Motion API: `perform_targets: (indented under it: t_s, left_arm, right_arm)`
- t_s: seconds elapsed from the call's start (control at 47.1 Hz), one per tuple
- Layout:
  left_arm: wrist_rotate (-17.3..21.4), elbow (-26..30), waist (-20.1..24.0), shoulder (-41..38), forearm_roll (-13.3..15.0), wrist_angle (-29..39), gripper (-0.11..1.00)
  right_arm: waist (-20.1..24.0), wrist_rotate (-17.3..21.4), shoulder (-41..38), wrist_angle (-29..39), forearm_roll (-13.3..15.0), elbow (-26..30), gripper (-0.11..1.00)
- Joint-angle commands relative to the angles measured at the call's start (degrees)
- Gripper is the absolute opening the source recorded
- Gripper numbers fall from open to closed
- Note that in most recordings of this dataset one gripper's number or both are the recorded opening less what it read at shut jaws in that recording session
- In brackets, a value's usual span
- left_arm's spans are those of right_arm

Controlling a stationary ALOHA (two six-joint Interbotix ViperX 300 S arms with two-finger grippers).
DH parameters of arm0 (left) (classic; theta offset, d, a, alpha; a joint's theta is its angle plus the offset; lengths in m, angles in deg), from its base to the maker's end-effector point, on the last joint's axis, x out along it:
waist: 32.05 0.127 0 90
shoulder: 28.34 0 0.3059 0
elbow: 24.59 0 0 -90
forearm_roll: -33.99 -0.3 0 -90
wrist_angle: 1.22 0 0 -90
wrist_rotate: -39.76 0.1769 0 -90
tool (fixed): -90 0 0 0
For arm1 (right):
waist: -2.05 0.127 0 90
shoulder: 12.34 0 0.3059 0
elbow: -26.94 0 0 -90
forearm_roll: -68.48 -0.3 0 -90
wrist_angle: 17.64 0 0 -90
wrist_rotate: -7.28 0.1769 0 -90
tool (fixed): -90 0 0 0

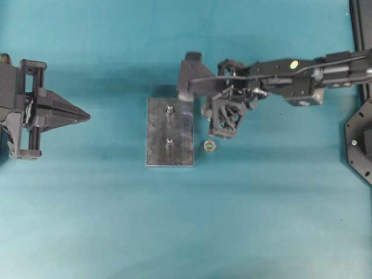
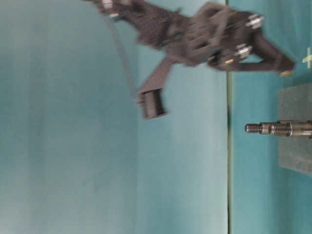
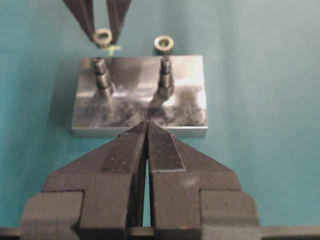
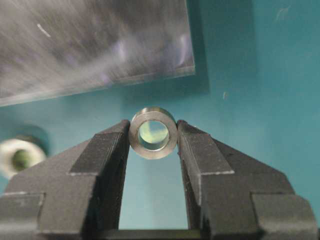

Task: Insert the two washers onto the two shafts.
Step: 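Lift the washer and carry it over the upper steel shaft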

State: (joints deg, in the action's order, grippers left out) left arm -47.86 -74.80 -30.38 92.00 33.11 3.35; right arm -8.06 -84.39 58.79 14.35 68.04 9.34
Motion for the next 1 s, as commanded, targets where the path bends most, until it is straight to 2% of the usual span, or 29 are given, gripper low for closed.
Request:
perform_targets:
  t_s: [0.0, 0.382, 0.977]
  left_arm:
    - [-0.1, 0.9, 0.1, 0.0, -0.1, -0.3, 0.0]
    - [-0.1, 0.6, 0.1, 0.1, -0.1, -0.3, 0.0]
    - [-0.2, 0.1, 0.1, 1.2, -0.1, -0.3, 0.0]
  right_arm:
    - [0.4, 0.5, 2.1, 2.6, -0.1, 3.8, 0.34]
    - [1.1, 0.2, -0.8, 6.7, -0.1, 13.7, 0.34]
    - [2.4, 0.3, -2.9, 7.9, -0.1, 17.1, 0.34]
